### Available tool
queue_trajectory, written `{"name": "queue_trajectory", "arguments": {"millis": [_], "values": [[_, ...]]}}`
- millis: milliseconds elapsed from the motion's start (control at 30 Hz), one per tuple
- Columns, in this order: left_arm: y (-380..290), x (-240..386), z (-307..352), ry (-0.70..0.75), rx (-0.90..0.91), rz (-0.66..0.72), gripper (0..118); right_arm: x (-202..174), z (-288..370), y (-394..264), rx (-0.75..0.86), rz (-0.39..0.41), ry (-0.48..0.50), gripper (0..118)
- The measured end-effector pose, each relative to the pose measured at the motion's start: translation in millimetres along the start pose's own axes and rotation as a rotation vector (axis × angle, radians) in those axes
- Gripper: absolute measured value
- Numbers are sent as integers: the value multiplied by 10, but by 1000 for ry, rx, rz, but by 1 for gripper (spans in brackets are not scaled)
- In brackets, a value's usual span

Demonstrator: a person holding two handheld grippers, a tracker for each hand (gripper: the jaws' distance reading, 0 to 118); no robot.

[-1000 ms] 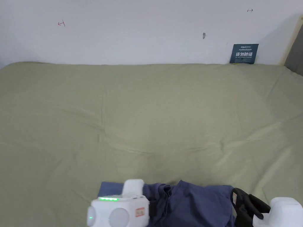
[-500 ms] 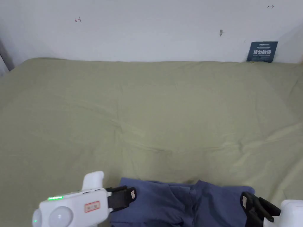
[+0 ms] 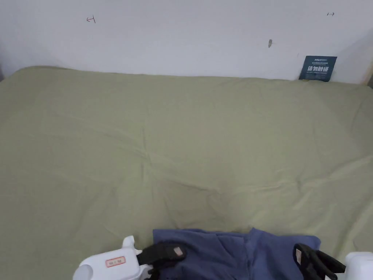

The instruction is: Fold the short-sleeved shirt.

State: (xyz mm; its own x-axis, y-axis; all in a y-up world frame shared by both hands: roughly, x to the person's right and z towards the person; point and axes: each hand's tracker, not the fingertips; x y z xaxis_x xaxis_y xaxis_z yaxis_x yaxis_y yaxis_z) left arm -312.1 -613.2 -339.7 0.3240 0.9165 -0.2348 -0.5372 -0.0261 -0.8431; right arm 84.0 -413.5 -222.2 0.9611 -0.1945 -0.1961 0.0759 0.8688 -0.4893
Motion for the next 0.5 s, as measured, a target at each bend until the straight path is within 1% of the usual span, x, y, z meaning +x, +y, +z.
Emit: {"name": "queue_trajectory", "arguments": {"millis": [33,67,100,133,200,267,367,400,467,500], "values": [[-154,97,39,118,5,35,11,4,6,20,0,1,-8,2],[-159,131,103,-42,48,41,11,5,24,37,2,5,-15,2],[-163,212,175,-52,59,57,11,5,40,53,4,9,-21,2],[-176,297,246,32,68,40,11,9,59,68,9,9,-25,2],[-26,310,479,198,122,-78,11,25,75,84,16,5,-22,2],[44,384,792,239,202,-81,11,27,64,86,19,4,-25,2],[160,557,1175,439,291,-184,11,35,63,64,24,-11,-5,2],[139,632,1208,469,299,-190,11,38,62,55,24,-13,2,2],[20,924,1138,518,315,-299,11,42,62,21,23,-10,9,2],[-89,1127,1043,548,322,-382,11,50,67,8,23,-9,11,2]]}}
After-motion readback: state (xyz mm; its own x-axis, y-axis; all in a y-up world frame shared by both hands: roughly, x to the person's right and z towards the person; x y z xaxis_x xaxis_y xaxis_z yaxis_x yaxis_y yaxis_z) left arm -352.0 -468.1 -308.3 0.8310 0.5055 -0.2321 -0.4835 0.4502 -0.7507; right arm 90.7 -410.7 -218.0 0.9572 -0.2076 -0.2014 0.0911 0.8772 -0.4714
